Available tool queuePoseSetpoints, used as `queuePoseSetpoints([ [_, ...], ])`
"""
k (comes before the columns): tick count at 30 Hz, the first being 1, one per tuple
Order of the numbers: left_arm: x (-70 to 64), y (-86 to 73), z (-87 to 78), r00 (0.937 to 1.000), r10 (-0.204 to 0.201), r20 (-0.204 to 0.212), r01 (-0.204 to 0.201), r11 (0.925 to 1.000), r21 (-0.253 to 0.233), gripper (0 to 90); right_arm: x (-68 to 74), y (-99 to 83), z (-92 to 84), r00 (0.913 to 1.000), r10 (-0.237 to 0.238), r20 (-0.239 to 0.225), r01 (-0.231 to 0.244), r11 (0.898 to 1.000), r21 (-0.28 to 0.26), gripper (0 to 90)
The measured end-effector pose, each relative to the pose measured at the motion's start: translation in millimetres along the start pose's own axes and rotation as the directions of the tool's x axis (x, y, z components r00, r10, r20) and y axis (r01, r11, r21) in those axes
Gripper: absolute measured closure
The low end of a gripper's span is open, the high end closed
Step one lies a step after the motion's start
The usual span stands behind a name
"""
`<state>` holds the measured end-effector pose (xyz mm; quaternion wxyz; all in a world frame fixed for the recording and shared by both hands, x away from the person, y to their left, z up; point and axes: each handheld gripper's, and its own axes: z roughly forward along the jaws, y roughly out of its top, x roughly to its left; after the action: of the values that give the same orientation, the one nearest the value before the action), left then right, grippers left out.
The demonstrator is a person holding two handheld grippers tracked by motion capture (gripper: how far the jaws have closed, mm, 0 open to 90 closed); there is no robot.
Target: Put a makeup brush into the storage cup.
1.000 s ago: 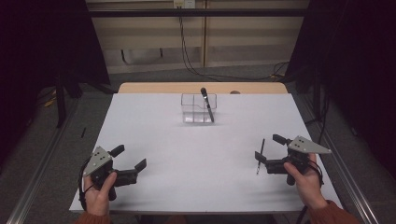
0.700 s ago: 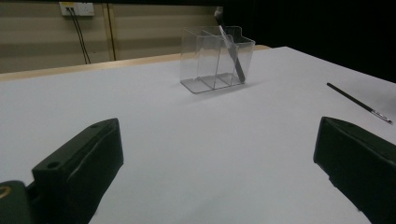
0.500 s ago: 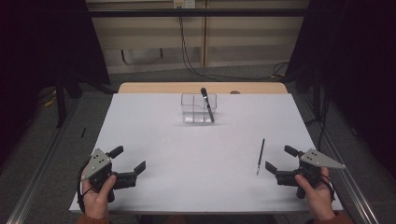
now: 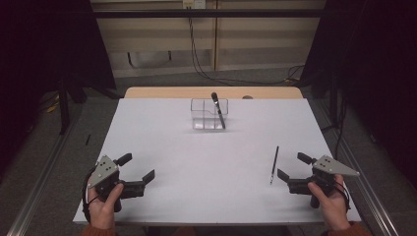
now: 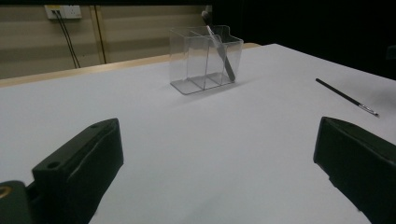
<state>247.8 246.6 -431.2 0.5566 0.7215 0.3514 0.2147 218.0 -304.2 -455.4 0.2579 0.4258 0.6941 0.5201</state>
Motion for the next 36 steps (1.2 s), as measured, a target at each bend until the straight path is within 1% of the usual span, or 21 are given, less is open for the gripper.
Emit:
queuePoseSetpoints([
  [2,0.6,1.0,-0.9,0.9999,0.01,-0.007,-0.01,1.0,0.001,1.6,0.1,0.8,0.3,1.0,0.0,0.0,0.0,1.0,0.006,0.8],
  [4,0.6,1.3,0.0,1.0,0.002,-0.003,-0.002,1.0,-0.002,1.6,-1.2,2.0,-0.3,1.0,0.008,0.0,-0.008,1.0,0.003,0.8],
  [7,-1.1,1.4,-0.1,0.9999,0.013,0.0,-0.013,0.9999,0.005,1.6,-4.6,4.4,0.2,0.9997,0.021,0.014,-0.021,1.0,0.0,0.8],
  [9,-1.7,1.4,0.2,0.9999,0.017,0.001,-0.017,0.9999,0.004,1.6,-7.1,6.6,2.0,0.9995,0.028,0.012,-0.027,1.0,-0.004,0.8],
  [15,-0.9,1.5,1.6,0.9999,0.013,0.0,-0.013,0.9999,0.01,1.6,-13.9,12.8,14.5,0.9998,0.012,0.016,-0.012,1.0,0.003,0.9],
  [18,-0.6,1.2,1.0,0.9999,0.015,0.002,-0.015,0.9999,0.009,1.6,-16.6,16.0,21.0,0.9999,0.001,0.014,-0.002,1.0,0.017,0.9],
  [19,-0.8,1.0,1.1,1.0,0.008,0.001,-0.008,0.9999,0.007,1.6,-17.4,16.6,23.0,0.9999,-0.003,0.012,0.003,1.0,0.022,0.8],
  [22,-0.1,1.1,0.9,0.9999,0.014,0.001,-0.014,0.9999,0.008,1.6,-19.5,19.3,28.9,0.9999,-0.003,0.01,0.002,0.999,0.032,0.8],
  [24,-0.6,1.1,1.4,0.9999,0.013,0.001,-0.013,0.9999,0.009,1.6,-21.3,21.3,32.7,1.0,-0.008,-0.006,0.008,0.999,0.039,0.0],
  [26,-0.7,1.0,1.7,0.9999,0.014,0.001,-0.014,0.9998,0.012,1.6,-22.4,23.0,36.9,0.9999,-0.006,0.008,0.006,0.999,0.05,0.2],
  [28,-0.5,0.9,1.8,0.9999,0.013,-0.001,-0.013,0.9998,0.013,1.6,-23.6,22.7,41.3,0.9999,-0.011,0.009,0.01,0.998,0.057,0.5],
  [30,-0.2,0.9,1.5,0.9999,0.014,-0.001,-0.014,0.9998,0.013,1.6,-24.7,23.0,44.5,0.9997,-0.011,0.02,0.01,0.998,0.062,0.7],
  [33,0.1,0.8,1.5,0.9999,0.014,-0.003,-0.014,0.9998,0.014,1.6,-27.2,25.8,47.1,0.9995,-0.008,0.029,0.006,0.998,0.059,0.6],
  [36,-0.4,1.0,1.9,0.9999,0.011,-0.002,-0.011,0.9999,0.012,1.6,-29.0,30.3,49.8,0.9994,-0.005,0.035,0.003,0.997,0.074,1.9],
])
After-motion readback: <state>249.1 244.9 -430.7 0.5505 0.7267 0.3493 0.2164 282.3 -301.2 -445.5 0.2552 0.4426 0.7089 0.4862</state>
